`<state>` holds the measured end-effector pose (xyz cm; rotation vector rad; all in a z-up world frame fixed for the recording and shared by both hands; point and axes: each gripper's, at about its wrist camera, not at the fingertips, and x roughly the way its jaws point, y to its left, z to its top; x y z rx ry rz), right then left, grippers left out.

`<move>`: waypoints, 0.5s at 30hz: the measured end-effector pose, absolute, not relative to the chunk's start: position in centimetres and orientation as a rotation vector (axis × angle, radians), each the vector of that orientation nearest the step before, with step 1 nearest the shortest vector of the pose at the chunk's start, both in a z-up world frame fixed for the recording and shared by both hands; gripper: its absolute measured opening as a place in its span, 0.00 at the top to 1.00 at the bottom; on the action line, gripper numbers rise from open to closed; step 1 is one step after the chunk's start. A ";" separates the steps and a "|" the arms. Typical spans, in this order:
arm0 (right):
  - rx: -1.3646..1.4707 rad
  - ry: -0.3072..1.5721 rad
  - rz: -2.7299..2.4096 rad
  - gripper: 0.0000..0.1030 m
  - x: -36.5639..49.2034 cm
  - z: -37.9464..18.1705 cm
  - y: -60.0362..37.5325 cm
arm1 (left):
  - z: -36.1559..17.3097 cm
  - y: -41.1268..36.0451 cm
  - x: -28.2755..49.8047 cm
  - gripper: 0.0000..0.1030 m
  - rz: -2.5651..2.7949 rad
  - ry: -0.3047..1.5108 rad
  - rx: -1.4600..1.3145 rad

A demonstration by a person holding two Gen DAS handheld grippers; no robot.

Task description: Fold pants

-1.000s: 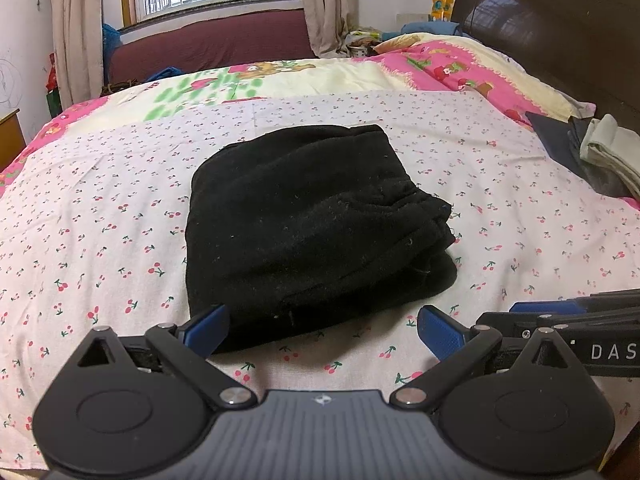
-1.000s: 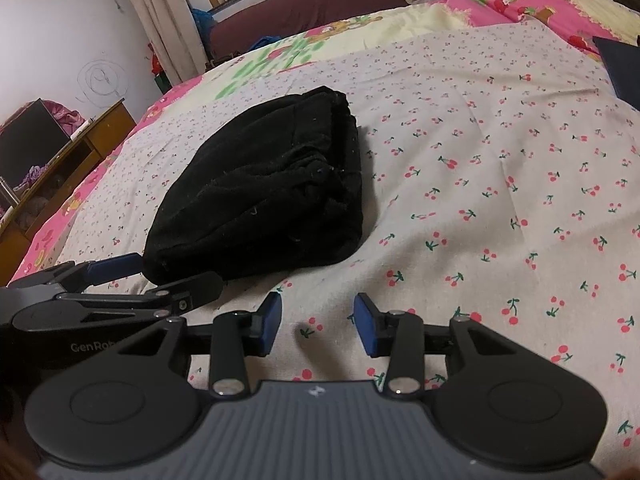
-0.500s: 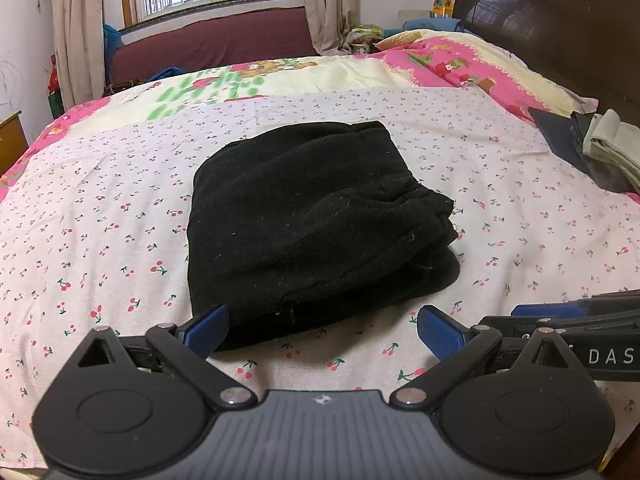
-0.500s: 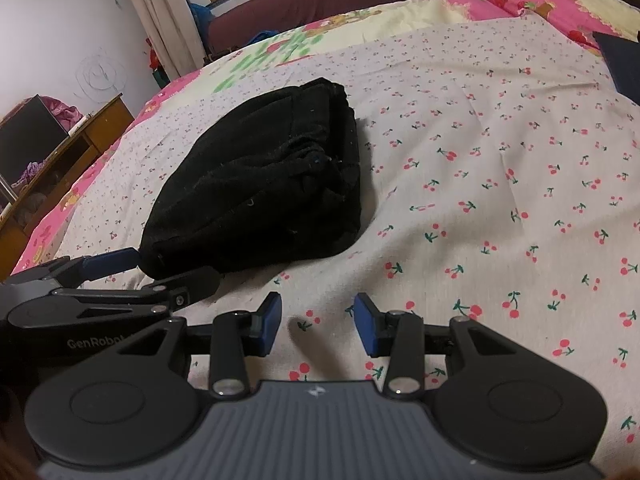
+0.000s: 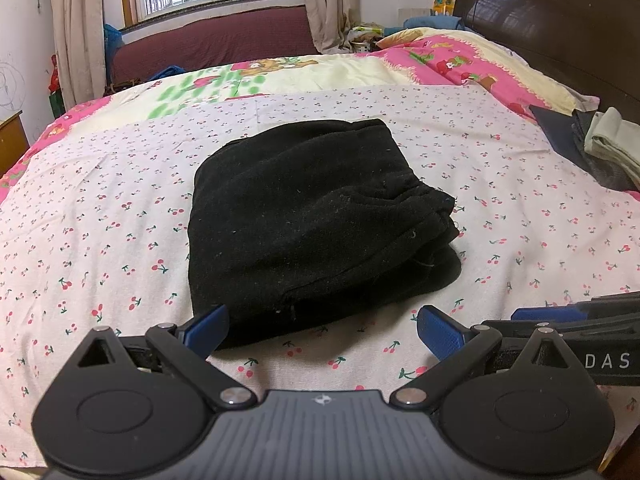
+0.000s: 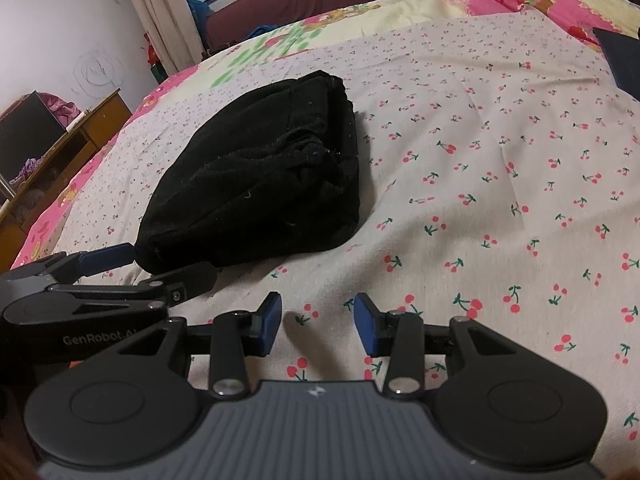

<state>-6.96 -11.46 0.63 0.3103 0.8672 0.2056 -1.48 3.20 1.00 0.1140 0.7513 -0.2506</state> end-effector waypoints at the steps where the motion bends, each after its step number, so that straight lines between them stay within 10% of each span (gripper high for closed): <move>1: 0.310 0.869 0.205 0.60 -6.9 0.6 -11.4 | 1.0 3.2 -1.5 0.00 -0.251 0.751 0.114; 15: 0.310 0.884 0.200 0.60 -6.9 0.4 -11.3 | 1.0 3.1 -1.5 0.00 -0.252 0.752 0.112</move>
